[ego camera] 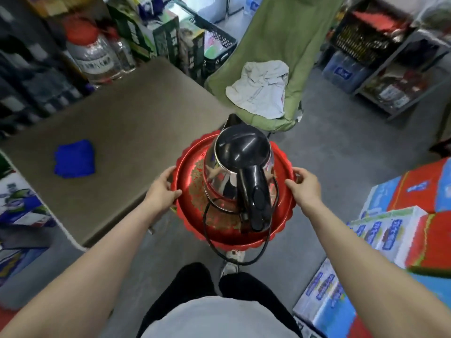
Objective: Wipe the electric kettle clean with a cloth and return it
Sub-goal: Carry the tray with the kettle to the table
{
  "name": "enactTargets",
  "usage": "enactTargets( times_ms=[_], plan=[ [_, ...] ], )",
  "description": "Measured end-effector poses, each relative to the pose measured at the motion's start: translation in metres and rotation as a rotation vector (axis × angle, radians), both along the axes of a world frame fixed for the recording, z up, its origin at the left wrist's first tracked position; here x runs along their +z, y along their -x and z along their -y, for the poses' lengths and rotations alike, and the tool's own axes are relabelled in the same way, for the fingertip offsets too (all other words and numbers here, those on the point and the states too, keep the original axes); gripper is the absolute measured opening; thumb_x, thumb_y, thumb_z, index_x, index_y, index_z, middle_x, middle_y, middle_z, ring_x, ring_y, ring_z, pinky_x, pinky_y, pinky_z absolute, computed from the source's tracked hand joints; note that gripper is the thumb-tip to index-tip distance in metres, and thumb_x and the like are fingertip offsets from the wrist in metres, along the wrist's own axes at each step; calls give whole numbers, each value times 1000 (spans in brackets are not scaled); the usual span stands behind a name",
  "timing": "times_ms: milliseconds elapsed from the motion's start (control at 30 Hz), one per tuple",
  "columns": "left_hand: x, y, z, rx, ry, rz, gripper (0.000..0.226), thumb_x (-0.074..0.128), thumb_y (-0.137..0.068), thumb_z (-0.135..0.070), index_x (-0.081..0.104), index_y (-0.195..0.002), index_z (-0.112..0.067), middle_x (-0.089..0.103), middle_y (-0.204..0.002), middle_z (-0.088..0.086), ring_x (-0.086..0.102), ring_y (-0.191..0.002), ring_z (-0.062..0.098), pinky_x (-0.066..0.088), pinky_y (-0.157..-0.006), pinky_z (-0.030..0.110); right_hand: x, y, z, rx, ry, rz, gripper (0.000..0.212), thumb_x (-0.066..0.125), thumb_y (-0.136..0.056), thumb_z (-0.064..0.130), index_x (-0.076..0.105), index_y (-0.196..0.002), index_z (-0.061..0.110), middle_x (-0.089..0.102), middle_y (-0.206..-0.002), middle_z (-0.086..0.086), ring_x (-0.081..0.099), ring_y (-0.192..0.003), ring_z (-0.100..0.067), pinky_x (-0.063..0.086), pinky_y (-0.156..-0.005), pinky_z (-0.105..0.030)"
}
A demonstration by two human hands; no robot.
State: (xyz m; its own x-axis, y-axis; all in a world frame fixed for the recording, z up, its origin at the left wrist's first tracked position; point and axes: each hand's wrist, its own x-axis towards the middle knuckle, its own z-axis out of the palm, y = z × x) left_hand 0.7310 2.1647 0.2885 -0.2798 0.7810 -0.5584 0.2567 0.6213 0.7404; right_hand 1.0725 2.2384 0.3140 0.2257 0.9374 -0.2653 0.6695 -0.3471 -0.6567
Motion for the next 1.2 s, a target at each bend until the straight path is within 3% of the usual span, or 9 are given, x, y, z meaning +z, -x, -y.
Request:
enactTargets(
  times_ms=[100,233,333,467,633,800,900,1033,1200],
  plan=[
    [-2,-7,-48,90,15,29,76,63,-88,6,35,-148,-32,67,-94,16,71,-88,35,60,-79,52,3,4,-79,78,31,10,34,69,-85,7,70,-119,14,66,-93,-1,60,-86,-19,47,-83,-29],
    [-11,8,-107,208,27,24,77,64,-88,-1,33,-146,-41,70,-99,9,73,-85,30,61,-76,51,-4,29,-171,175,41,25,36,70,-85,9,69,-120,14,69,-99,-3,65,-94,-21,51,-90,-34],
    [-21,28,-150,264,8,11,77,65,-88,-1,34,-144,-44,68,-114,5,72,-86,25,62,-73,45,-13,60,-234,233,38,51,39,71,-84,9,69,-123,13,67,-99,0,61,-94,-19,50,-94,-36],
    [-23,62,-200,301,7,-60,76,66,-88,0,35,-147,-37,66,-99,2,67,-80,16,59,-66,34,-28,107,-304,281,55,53,39,71,-81,14,69,-120,17,75,-104,-6,69,-98,-28,54,-94,-44],
    [-34,113,-243,400,41,-98,76,66,-87,-1,35,-149,-33,66,-92,5,67,-76,21,59,-76,43,-31,179,-378,407,100,42,33,69,-86,12,69,-117,19,72,-100,1,64,-95,-19,44,-84,-27],
    [-64,162,-277,552,74,-115,79,69,-85,-5,33,-148,-38,69,-105,8,69,-95,30,56,-89,52,-67,259,-461,540,112,18,37,70,-81,18,69,-117,24,77,-101,-2,71,-96,-25,56,-93,-46],
    [-83,186,-296,640,102,-153,81,71,-84,-7,32,-146,-42,70,-109,9,70,-97,31,55,-91,52,-89,313,-502,612,99,23,35,72,-83,16,70,-118,23,75,-100,-2,69,-96,-24,55,-94,-44],
    [-112,209,-322,701,123,-194,80,71,-85,-8,31,-150,-32,68,-124,14,68,-108,36,49,-100,51,-115,372,-550,708,106,61,34,73,-86,17,70,-119,23,74,-101,-4,68,-97,-25,54,-92,-38],
    [-152,224,-340,823,146,-115,85,72,-81,-7,29,-143,-46,72,-116,12,70,-103,37,52,-95,56,-141,418,-592,829,93,114,38,71,-90,18,66,-128,19,72,-109,-8,66,-103,-28,52,-93,-37]
  ],
)
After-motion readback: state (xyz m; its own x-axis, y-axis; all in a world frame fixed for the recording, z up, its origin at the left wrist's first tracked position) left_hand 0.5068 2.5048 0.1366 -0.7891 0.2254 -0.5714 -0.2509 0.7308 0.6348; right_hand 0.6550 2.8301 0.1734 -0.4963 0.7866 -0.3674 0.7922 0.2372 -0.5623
